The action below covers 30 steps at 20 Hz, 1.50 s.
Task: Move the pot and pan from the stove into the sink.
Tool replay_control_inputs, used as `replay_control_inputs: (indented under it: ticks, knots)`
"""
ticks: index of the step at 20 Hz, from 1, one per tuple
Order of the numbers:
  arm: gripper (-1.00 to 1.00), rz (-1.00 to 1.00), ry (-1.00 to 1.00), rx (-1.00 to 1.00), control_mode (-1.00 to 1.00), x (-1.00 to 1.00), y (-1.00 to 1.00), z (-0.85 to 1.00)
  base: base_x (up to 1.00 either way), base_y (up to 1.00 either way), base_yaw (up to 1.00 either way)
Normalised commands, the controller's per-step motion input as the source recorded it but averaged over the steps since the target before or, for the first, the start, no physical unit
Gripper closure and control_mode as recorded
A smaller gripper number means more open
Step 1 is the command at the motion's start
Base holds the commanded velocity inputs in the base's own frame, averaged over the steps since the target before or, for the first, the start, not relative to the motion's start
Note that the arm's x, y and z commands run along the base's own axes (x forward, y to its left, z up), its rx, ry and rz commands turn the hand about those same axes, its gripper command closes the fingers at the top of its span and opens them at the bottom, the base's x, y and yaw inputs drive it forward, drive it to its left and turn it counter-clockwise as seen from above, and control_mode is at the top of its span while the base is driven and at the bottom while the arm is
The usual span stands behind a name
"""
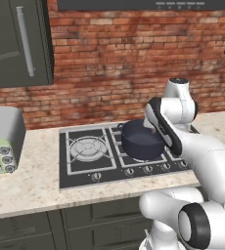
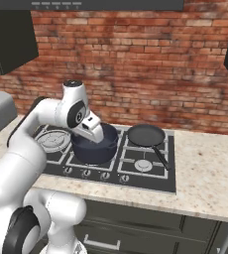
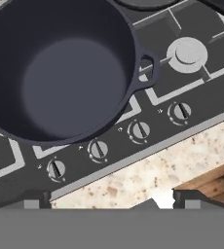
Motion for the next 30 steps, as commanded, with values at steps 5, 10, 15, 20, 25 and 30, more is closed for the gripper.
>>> replay_control_inputs:
  ticks: [5, 10, 15, 20, 25, 30]
  knots:
    - [-1.0, -0.01, 0.06, -0.01, -1.0, 0.01, 0.0, -0.5, 0.0, 0.0, 0.0]
    - [-1.0, -0.02, 0.02, 0.0, -1.0, 0.15, 0.0, -0.31, 0.0, 0.0, 0.0]
    - [-1.0, -0.1, 0.02, 0.02, -1.0, 0.32, -0.02, -0.03, 0.0, 0.0, 0.0]
    - [-1.0, -0.13, 0.03, 0.07, -1.0, 0.18, -0.14, 0.0, 0.0, 0.0, 0.0]
    - [-1.0, -0.06, 0.02, 0.05, -1.0, 0.05, -0.08, -0.02, 0.0, 0.0, 0.0]
    - [-1.0, -0.05, 0.01, 0.0, -1.0, 0.17, 0.0, -0.15, 0.0, 0.0, 0.0]
